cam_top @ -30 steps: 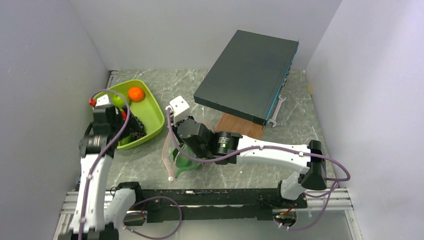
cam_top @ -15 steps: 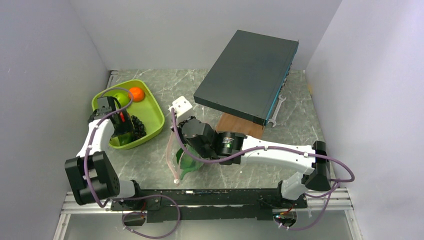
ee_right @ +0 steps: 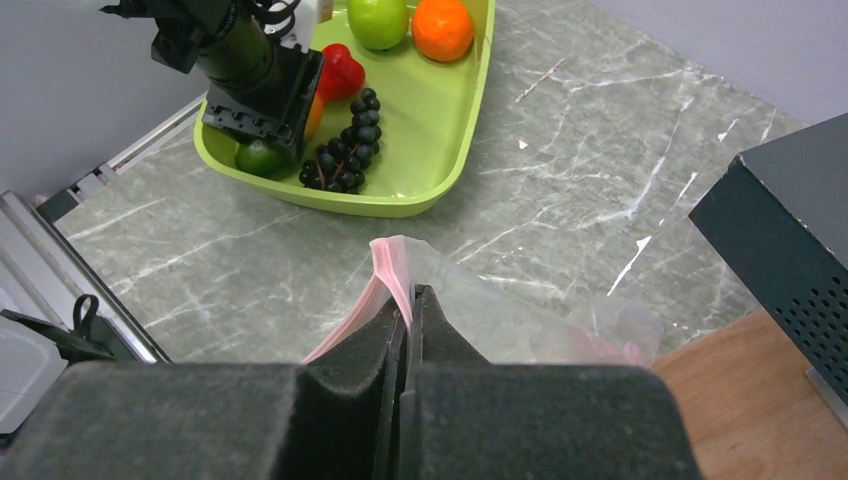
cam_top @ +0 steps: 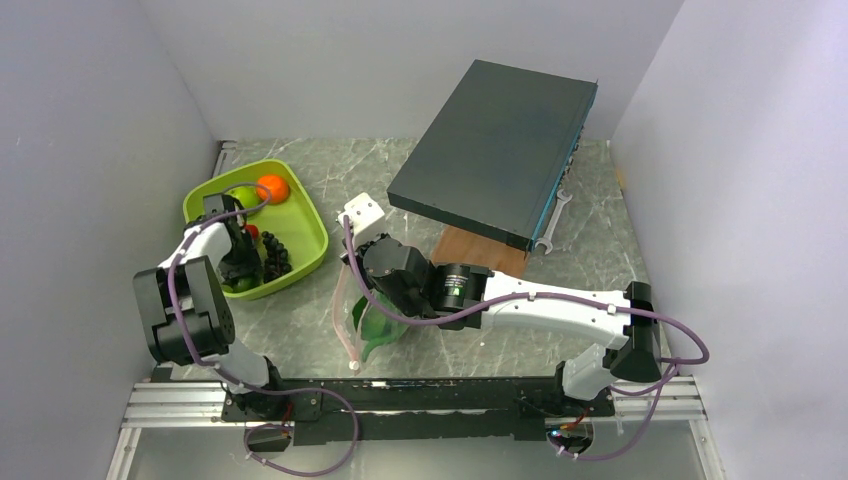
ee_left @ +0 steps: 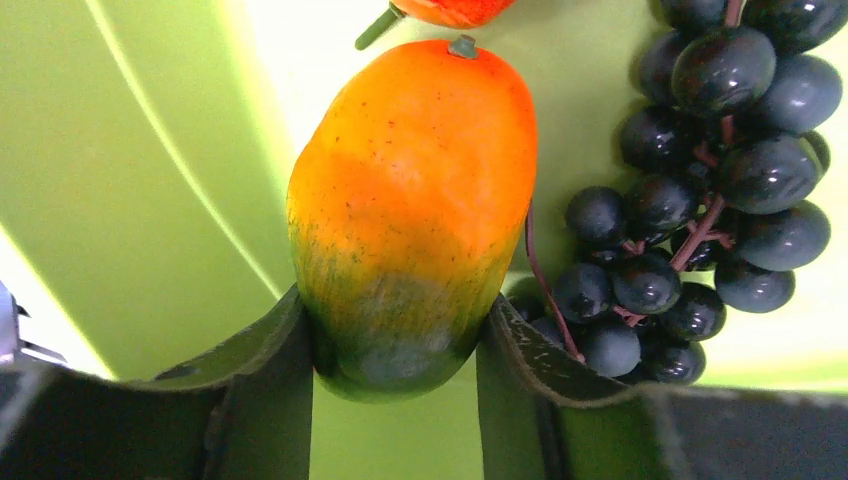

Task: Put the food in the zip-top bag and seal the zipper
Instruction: Pick up the fake fruit from the bin, then place the fake fruit in the zipper food storage bag.

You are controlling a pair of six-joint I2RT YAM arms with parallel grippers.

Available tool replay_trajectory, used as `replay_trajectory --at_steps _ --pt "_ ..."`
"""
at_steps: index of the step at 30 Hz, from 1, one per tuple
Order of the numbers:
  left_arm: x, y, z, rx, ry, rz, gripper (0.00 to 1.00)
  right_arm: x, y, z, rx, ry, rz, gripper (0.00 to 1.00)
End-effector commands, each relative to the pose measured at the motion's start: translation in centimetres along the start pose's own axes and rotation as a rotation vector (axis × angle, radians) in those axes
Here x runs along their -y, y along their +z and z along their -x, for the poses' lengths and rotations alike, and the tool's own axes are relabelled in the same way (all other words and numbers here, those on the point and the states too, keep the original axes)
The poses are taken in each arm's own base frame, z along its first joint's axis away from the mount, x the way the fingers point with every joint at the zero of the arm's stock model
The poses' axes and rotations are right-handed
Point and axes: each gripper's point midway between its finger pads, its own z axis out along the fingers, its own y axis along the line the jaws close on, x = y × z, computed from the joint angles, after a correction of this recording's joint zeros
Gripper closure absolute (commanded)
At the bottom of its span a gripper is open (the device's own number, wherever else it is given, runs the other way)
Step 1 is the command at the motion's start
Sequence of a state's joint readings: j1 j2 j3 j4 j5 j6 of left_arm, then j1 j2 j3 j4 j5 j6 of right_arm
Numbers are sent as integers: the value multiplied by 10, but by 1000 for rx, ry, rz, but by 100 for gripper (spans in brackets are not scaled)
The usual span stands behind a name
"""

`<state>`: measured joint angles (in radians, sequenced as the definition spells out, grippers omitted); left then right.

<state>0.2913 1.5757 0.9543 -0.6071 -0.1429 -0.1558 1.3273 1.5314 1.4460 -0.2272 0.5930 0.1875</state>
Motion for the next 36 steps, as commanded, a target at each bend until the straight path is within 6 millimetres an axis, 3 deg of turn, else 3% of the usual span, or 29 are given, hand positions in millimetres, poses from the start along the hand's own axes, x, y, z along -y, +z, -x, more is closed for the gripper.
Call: replay_trajectory --at_steps 1,8,12,15,20,22,24,29,36 --pt "0 -15 13 42 -2 -17 68 0 -6 31 80 75 15 100" --pt "4 -68 37 290 -30 -74 83 -1 -4 31 79 64 7 100" --pt "34 -110 30 373 18 -253 87 1 1 32 65 56 -20 100" --pt "59 -156 7 371 48 -440 90 3 3 29 80 59 -32 100" --pt "101 -227 -55 333 43 -829 91 7 10 30 93 60 -82 100" --pt "113 -248 -78 339 13 -964 99 7 14 33 111 68 -88 100" --pt "125 -264 -97 300 -30 -1093 100 6 17 35 116 63 -100 100" --pt "127 -284 -133 287 42 -1187 100 7 25 41 125 26 -132 100" --pt "114 -322 -161 311 253 -1172 100 11 41 32 102 -45 -187 100"
